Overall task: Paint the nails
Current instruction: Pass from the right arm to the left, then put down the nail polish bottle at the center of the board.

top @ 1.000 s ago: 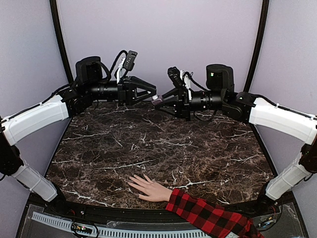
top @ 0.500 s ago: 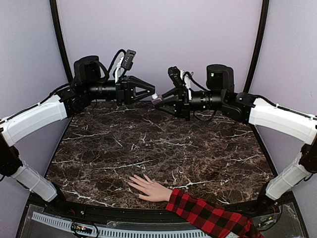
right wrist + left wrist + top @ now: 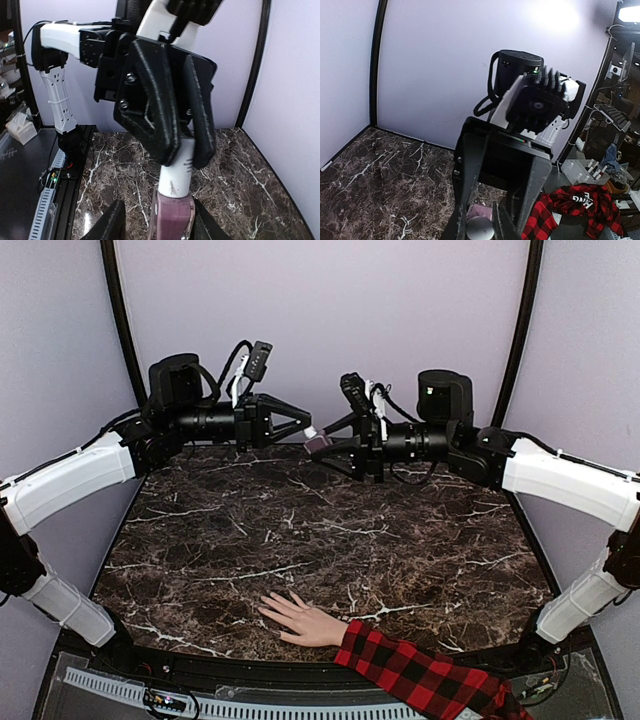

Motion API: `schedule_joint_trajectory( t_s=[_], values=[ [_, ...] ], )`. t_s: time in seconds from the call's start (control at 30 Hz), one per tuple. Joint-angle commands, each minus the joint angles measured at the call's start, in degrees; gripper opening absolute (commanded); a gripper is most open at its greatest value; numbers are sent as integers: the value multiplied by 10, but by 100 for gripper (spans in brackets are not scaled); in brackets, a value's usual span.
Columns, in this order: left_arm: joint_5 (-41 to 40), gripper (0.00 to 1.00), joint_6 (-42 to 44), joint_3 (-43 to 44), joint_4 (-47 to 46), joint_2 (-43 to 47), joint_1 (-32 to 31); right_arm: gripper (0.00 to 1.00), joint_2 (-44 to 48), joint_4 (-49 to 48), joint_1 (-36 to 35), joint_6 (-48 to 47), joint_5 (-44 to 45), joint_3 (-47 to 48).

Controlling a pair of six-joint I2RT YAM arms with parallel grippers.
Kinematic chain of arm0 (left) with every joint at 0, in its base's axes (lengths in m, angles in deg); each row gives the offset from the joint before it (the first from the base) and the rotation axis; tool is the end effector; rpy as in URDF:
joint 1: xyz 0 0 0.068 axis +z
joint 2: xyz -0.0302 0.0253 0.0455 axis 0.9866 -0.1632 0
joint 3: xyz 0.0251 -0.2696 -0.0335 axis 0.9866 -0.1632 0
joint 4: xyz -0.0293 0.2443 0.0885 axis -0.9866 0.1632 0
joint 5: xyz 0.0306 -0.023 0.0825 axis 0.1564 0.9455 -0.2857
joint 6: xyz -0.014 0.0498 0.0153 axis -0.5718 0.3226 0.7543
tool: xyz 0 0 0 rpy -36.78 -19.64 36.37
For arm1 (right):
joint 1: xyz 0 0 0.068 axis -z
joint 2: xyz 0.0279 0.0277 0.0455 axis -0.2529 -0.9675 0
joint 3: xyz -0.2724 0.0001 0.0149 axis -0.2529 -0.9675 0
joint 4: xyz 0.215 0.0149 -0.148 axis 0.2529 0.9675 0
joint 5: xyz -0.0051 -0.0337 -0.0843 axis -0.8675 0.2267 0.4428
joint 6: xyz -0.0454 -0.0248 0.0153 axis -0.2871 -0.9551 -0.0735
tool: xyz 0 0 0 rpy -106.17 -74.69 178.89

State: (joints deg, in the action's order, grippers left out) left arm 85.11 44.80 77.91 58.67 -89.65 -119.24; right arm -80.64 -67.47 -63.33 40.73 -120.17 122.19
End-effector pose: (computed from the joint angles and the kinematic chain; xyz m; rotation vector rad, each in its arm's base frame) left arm 0.2433 -0.2279 0.4189 1.0421 1.3313 -1.2948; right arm 0.2126 0.2727 0.3877 -1.2382 1.2870 1.0318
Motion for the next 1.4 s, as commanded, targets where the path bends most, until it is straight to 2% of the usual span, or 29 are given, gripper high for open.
schedule_joint_trajectory(
  t_s=[0.0,0.17,0.3,0.5,0.77,1.37],
  values=[
    [-30,0,-3,-9,-3,26,14,54,11,-36,3,-1,-6,-15],
    [-49,0,-14,-19,-11,23,32,86,18,-31,7,-1,1,-26],
    [-61,0,-24,-25,-23,18,46,99,34,-36,12,2,11,-46],
    [-79,0,-30,-36,-34,7,66,99,55,-44,25,12,24,-73],
    [-154,0,-9,-51,-28,-1,77,99,75,-54,47,25,46,-103],
    [-272,0,42,-148,-96,-31,77,99,81,-51,60,34,62,-121]
  ],
)
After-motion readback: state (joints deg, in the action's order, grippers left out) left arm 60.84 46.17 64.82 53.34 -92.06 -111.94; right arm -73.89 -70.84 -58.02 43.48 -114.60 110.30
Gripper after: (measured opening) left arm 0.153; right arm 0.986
